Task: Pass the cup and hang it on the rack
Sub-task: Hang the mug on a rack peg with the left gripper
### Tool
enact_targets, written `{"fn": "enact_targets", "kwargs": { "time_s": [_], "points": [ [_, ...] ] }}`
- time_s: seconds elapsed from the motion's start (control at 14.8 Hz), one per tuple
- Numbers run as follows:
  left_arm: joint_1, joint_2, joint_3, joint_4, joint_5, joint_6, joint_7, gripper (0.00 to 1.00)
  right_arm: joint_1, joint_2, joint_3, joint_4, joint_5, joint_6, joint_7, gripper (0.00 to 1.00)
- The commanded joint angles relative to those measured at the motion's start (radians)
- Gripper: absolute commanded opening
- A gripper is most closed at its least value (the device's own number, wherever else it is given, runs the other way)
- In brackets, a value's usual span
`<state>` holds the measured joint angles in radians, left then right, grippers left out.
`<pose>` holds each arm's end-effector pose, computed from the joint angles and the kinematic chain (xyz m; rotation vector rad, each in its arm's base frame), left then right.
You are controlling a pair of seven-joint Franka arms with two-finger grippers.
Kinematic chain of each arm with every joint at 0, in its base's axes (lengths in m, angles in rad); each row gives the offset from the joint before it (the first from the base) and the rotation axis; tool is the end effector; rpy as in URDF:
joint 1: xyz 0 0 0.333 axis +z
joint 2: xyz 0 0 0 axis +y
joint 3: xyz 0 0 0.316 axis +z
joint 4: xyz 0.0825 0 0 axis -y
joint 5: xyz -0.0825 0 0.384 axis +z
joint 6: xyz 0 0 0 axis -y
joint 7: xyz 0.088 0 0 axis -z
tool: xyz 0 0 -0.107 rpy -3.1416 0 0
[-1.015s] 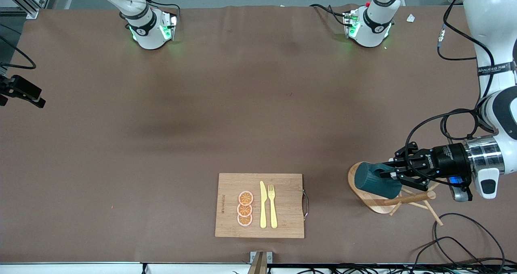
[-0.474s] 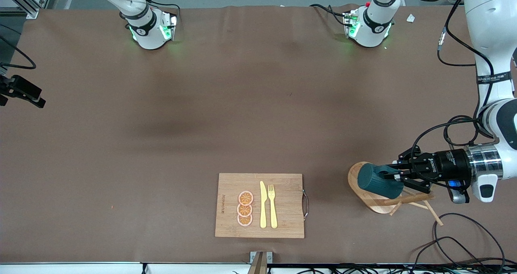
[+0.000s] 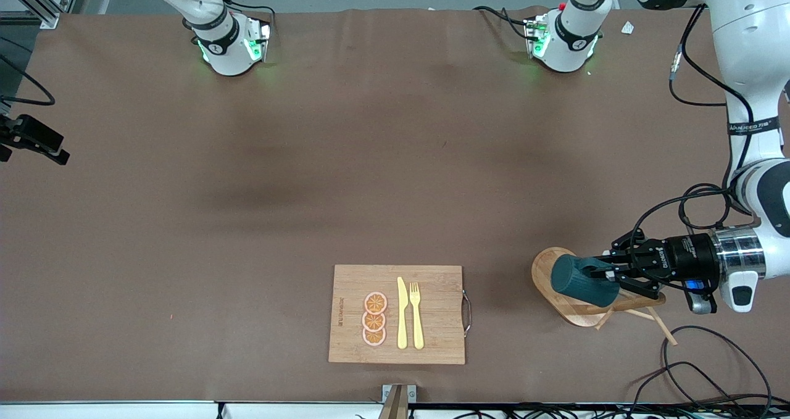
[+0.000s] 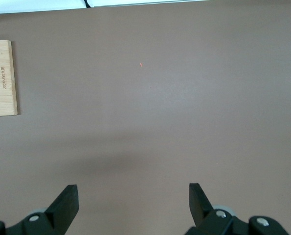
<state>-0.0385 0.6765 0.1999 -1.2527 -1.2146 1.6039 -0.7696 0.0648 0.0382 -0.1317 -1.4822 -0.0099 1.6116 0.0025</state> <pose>0.7304 -0.0205 0.3986 1.7677 1.1594 -0.6905 0.5699 -0.0376 0.6490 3.1186 -0.1078 0.1421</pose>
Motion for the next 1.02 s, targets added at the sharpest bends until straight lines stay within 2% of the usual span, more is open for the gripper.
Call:
{"fn": "enact_targets", "kwargs": {
  "time_s": [0.0, 0.95],
  "points": [
    [0.017, 0.011, -0.005, 0.016, -0.022, -0.019, 0.01, 0.0, -0.005, -0.034, 0.01, -0.02, -0.019, -0.004, -0.007, 1.0],
    [0.058, 0.038, -0.005, 0.019, -0.023, -0.01, 0.065, 0.0, -0.006, -0.028, 0.009, -0.029, -0.022, 0.016, -0.009, 1.0]
  ]
}}
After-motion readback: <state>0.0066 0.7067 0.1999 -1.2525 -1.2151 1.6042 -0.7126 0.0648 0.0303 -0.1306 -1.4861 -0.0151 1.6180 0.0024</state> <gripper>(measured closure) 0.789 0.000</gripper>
